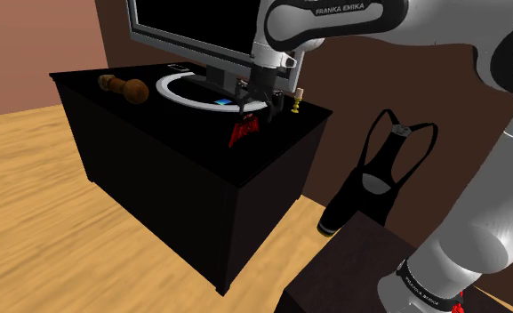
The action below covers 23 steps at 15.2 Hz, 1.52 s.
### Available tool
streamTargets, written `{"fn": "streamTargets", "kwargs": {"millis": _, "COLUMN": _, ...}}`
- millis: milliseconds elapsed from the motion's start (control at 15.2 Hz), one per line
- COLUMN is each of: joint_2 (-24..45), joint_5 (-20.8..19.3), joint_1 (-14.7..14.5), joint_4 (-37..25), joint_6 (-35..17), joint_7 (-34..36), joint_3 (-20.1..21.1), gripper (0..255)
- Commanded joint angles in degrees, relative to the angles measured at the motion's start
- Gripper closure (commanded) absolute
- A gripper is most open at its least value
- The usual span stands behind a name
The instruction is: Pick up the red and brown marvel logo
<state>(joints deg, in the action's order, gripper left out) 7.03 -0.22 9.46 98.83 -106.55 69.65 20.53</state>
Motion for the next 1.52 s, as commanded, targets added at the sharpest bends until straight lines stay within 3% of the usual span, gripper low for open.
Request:
{"fn": "streamTargets", "kwargs": {"millis": 0, "joint_2": 4.56, "joint_5": -1.36, "joint_1": -0.34, "joint_4": -4.55, "joint_6": -0.13, "joint_7": 5.80, "joint_3": -0.58, "gripper": 0}}
{"fn": "streamTargets", "kwargs": {"millis": 264, "joint_2": 12.40, "joint_5": -3.02, "joint_1": -1.01, "joint_4": -13.54, "joint_6": 0.53, "joint_7": 14.99, "joint_3": -2.77, "gripper": 0}}
{"fn": "streamTargets", "kwargs": {"millis": 924, "joint_2": 13.06, "joint_5": -3.24, "joint_1": -0.91, "joint_4": -8.63, "joint_6": -5.02, "joint_7": 15.00, "joint_3": -2.98, "gripper": 0}}
{"fn": "streamTargets", "kwargs": {"millis": 990, "joint_2": 13.06, "joint_5": -3.24, "joint_1": -0.90, "joint_4": -8.63, "joint_6": -5.01, "joint_7": 14.99, "joint_3": -2.98, "gripper": 255}}
{"fn": "streamTargets", "kwargs": {"millis": 1452, "joint_2": 13.06, "joint_5": -3.23, "joint_1": -0.88, "joint_4": -8.59, "joint_6": -5.05, "joint_7": 14.96, "joint_3": -2.99, "gripper": 255}}
